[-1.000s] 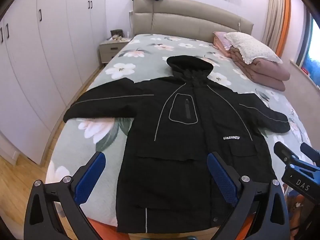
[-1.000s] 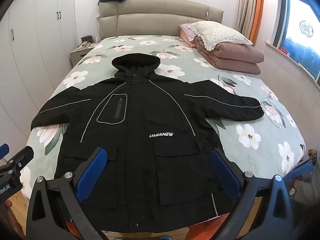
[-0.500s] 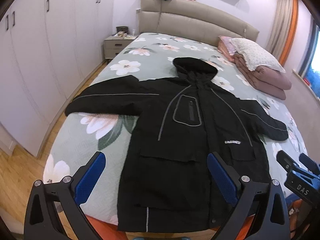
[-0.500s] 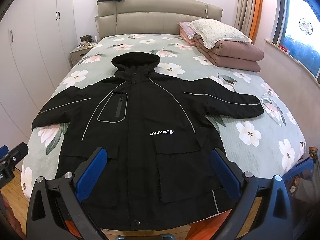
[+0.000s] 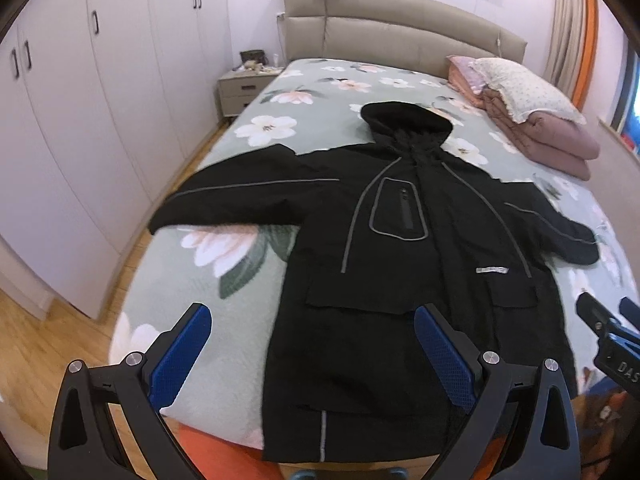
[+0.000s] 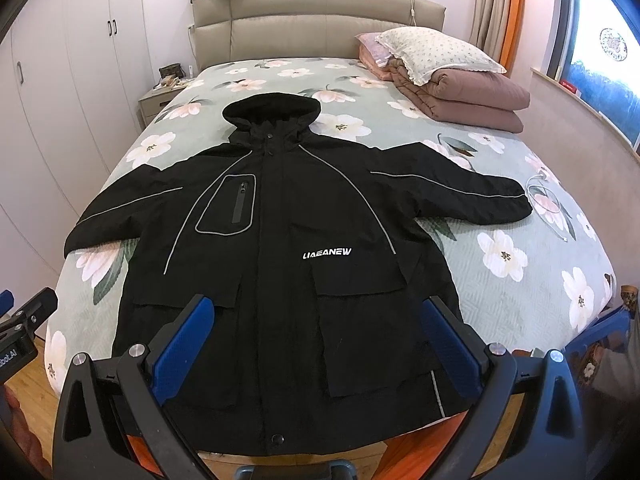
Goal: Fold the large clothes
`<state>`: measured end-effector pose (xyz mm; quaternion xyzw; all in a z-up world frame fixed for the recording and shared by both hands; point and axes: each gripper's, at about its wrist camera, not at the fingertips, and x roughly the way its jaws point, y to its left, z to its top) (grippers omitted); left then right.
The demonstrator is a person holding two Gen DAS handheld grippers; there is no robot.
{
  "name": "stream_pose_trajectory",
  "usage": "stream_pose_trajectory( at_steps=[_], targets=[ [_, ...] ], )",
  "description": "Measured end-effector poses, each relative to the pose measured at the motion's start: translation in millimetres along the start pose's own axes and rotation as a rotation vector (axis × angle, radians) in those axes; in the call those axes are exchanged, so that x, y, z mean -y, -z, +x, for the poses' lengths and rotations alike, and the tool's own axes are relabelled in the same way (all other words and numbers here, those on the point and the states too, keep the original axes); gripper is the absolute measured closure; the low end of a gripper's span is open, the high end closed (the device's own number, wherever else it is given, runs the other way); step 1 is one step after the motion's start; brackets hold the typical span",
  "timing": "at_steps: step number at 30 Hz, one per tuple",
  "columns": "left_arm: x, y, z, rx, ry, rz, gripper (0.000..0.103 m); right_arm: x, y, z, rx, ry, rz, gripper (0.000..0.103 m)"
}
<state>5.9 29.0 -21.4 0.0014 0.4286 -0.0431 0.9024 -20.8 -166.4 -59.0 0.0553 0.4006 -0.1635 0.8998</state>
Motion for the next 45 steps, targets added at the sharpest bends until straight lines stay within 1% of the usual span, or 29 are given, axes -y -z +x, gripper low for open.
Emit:
stream_pose_trajectory(
  at_steps=[2, 7, 11, 18, 23, 27, 32, 38, 41, 43, 45],
  targets=[
    [-1.3, -1.0, 1.2, -0.006, 0.016, -0.007, 0.002, -0.5, 0.4, 0.6, -0.003, -0.003, 0.002, 0.000],
    [-2.5, 0.5, 4.1, -0.019, 0.017, -0.015, 0.002, -2.2, 2.7, 1.9, -0.012, -0.009, -0.002, 0.000],
    [-6.8, 1.0, 6.5, -0.035, 0.032, -0.037, 0.002, -4.2, 4.3, 1.3, -0.016, -0.012, -0.008, 0.000],
    [-6.3, 3.3, 5.3, -0.030, 0.031, -0.037, 0.002, -6.2, 5.7, 0.2, -0.019, -0.013, -0.012, 0.000],
    [-9.5, 4.6, 8.4, -0.042, 0.033, -0.052, 0.002, -9.5, 6.3, 0.9, -0.025, -0.010, -0.020, 0.000],
    [-21.9, 4.5, 15.3, -0.051, 0.035, -0.089, 0.002, -13.3, 8.7, 6.7, -0.040, -0.003, -0.029, 0.000],
    [-38.8, 4.1, 32.3, -0.097, 0.078, -0.152, 0.002, -20.2, 9.7, 20.5, -0.071, -0.003, -0.044, 0.000],
    [-55.9, 0.2, 47.1, -0.092, 0.067, -0.191, 0.002, -34.5, 8.8, 37.3, -0.087, 0.008, -0.075, 0.000],
    [-63.7, -4.5, 50.9, -0.077, 0.052, -0.200, 0.002, -39.3, 4.7, 42.6, -0.076, 0.002, -0.089, 0.000],
    [-73.1, -6.6, 54.4, -0.072, 0.050, -0.215, 0.002, -44.1, -0.3, 48.9, -0.051, 0.007, -0.107, 0.000],
    [-94.9, -11.1, 65.1, -0.053, 0.050, -0.267, 0.002, -53.2, -4.5, 61.8, -0.007, 0.015, -0.129, 0.000]
  ],
)
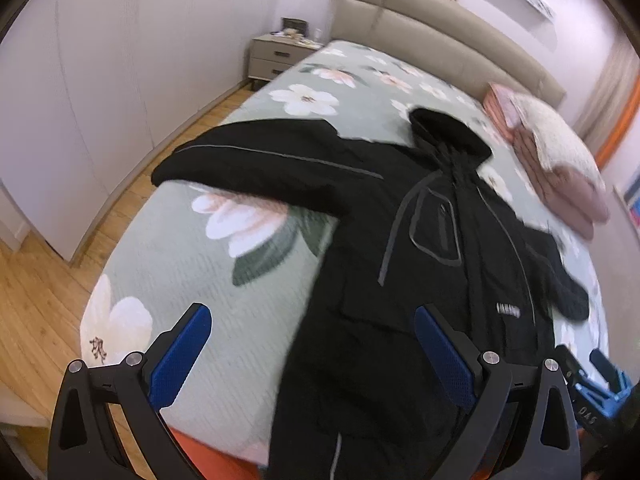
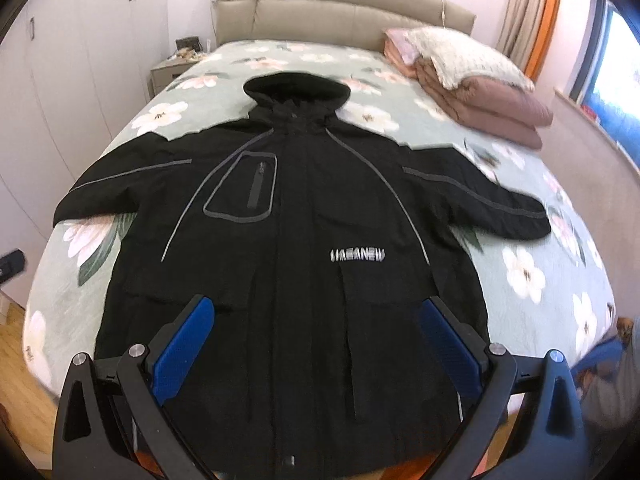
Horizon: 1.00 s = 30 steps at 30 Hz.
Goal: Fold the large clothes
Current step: 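Grasp the jacket sleeve with the left gripper and fold it across the body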
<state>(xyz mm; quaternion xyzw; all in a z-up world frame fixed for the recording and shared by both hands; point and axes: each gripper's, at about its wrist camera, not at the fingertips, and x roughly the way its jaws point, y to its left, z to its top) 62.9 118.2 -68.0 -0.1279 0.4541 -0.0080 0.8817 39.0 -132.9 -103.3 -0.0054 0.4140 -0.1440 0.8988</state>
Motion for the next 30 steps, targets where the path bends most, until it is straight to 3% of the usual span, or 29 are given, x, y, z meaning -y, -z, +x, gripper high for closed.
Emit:
stream_pose_trajectory(
  at_steps=[5, 10, 13, 16, 21, 25, 28, 30],
  targets=[
    [-69.4, -37.7, 37.9, 0.027, -0.085, -0.171, 0.002, -27.5, -7.2, 67.2, 0.033, 0.002, -0.053, 0.000],
    [-134.6, -81.5, 82.8, 0.062, -0.156, -0.229, 0.002, -60.6, -18.2, 150.6, 0.001, -0.052, -0.053, 0.000],
    [-172.7, -104.0, 117.3, 0.039, -0.096, -0.292, 0.002, -74.0, -16.2, 172.8, 0.051, -0.039, -0.072, 0.000],
    [-214.7, -122.4, 163.3, 0.000, 0.018, -0.426, 0.002, -79.6, -3.5, 199.5, 0.034, -0.064, -0.070, 0.000],
    [-268.2, -136.9, 227.5, 0.020, 0.170, -0.633, 0.002, -69.3, 1.0, 210.0, 0.031, -0.131, -0.016, 0.000],
    [-292.6, -139.6, 273.7, -0.019, 0.197, -0.747, 0.009, -62.9, 1.5, 216.7, 0.009, -0.169, 0.012, 0.000],
    [-298.7, -141.2, 293.8, -0.023, 0.196, -0.761, 0.012, -66.5, 2.1, 216.2, 0.008, -0.155, -0.006, 0.000],
    [-306.3, -142.5, 312.2, -0.035, 0.223, -0.792, 0.026, -66.8, 2.1, 216.6, 0.007, -0.154, -0.007, 0.000]
  ],
)
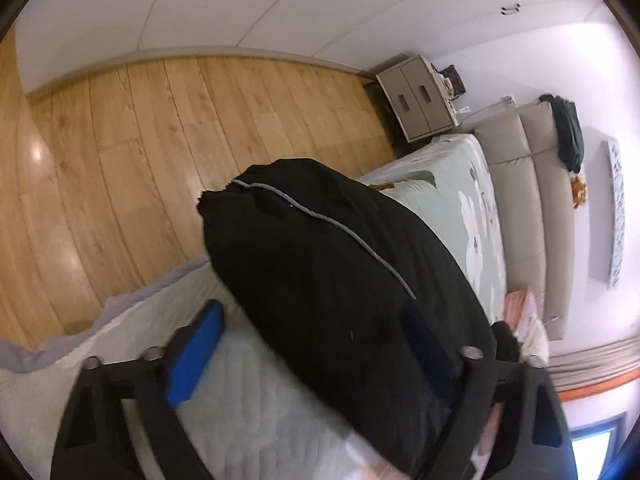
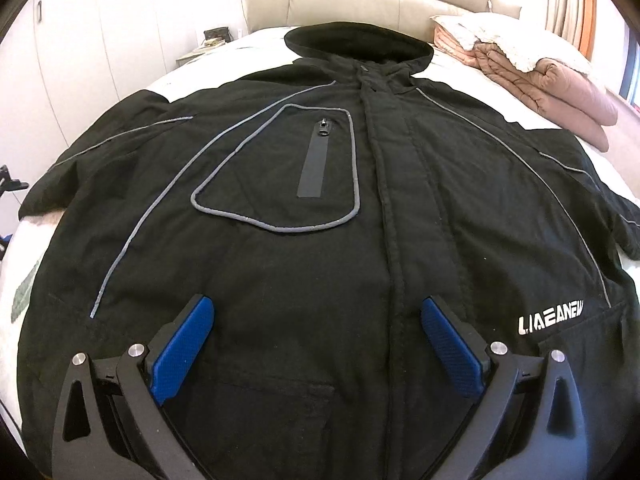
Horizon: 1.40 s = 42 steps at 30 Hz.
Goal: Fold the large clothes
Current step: 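Grasp the jacket sleeve with the left gripper and fold it across the body, then grasp the other sleeve cuff with the right gripper and lift it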
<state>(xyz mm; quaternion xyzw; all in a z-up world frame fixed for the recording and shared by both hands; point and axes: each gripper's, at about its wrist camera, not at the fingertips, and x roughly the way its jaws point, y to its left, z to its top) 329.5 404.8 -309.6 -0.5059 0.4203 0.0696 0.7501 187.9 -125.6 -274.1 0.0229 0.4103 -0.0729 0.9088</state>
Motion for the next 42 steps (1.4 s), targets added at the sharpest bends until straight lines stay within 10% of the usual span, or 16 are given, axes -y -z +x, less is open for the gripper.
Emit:
stream_pose_trajectory(
  at_steps=[5, 14, 22, 32, 42],
  targets=[
    [9.2, 0.1, -3.7, 0.102, 0.022, 0.062, 0.078, -0.6, -1.0, 1.1, -0.003, 0.000, 0.000, 0.000],
    [159.0, 98.4, -91.5, 0.353, 0.041, 0.616, 0.083, 5.0, -3.7, -8.5, 0.000, -0.025, 0.024, 0.000],
    [277.7, 245.9, -66.1, 0.250, 0.119, 0.998, 0.083, 55.0, -14.6, -87.2, 0.089, -0.003, 0.149, 0.000],
    [326.3, 440.2, 31.0, -0.152, 0.182, 1.297, 0.074, 118.1, -18.5, -117.9, 0.057, 0.092, 0.148, 0.000],
    [299.6, 410.2, 33.8, -0.347, 0.266, 1.162, 0.065, 125.8, -65.1, -58.0, -0.117, -0.146, 0.150, 0.000]
  ],
)
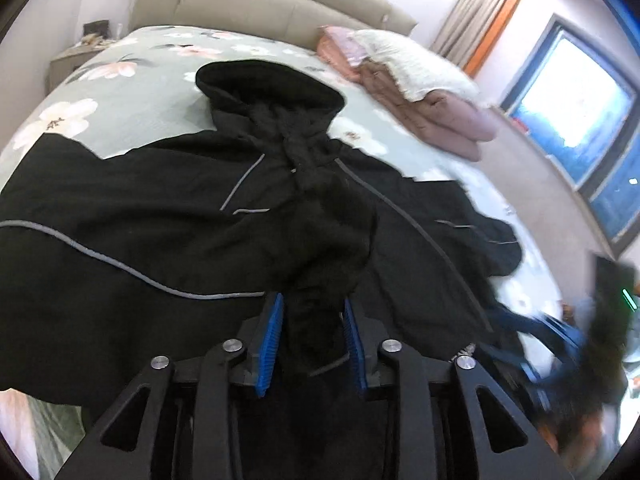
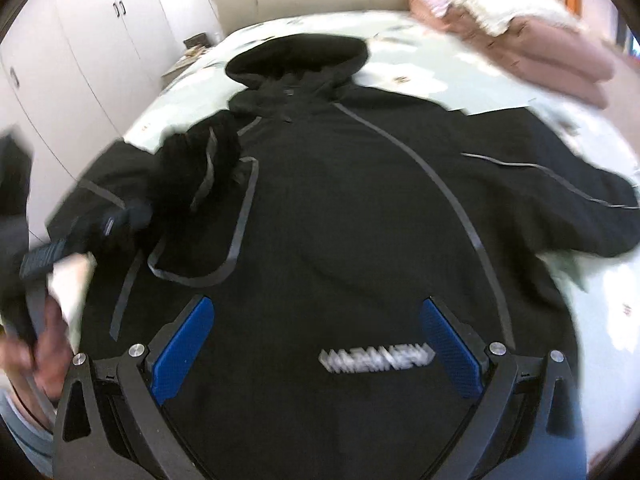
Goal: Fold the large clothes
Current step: 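Grasp the other sleeve cuff with the right gripper and lift it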
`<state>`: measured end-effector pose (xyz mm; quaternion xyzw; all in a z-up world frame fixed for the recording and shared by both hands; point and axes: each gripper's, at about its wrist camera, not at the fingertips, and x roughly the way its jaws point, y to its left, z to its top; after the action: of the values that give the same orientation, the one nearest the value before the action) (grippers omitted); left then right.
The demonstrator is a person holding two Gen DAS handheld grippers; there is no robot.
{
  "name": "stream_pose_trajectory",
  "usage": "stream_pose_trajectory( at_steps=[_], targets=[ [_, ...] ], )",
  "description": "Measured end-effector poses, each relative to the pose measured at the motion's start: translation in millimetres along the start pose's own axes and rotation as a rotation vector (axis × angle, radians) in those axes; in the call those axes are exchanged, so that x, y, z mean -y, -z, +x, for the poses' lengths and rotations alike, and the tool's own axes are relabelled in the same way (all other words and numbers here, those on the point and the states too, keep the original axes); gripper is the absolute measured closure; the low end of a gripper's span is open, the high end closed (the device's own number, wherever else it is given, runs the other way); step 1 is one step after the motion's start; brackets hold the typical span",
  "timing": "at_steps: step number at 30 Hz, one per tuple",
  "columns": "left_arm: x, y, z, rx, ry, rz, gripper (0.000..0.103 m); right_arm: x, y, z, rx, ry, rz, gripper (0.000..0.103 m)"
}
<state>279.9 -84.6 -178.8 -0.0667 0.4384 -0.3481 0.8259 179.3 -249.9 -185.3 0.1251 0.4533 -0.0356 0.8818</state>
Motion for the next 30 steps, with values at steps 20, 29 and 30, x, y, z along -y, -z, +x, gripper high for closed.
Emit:
stream_pose_trajectory(
  at_steps=[20, 29, 30],
  targets=[
    [-59.0, 3.7, -94.9, 0.146, -0.167, -0.055, 0.049, -46.1, -51.5, 108.0, -0.153, -0.283, 0.136, 0.062],
    [-52.1, -18.7, -79.4, 0.153, -0.155, -0.043, 0.049, -3.5, -101.1, -3.4, 0.150, -0.097, -0.022, 0.067],
    [-47.9, -23.4, -65.6, 0.128, -0.147, -0.029, 0.049, 7.2, -107.5, -13.7, 0.176, -0.049, -0.040, 0.067]
  ],
)
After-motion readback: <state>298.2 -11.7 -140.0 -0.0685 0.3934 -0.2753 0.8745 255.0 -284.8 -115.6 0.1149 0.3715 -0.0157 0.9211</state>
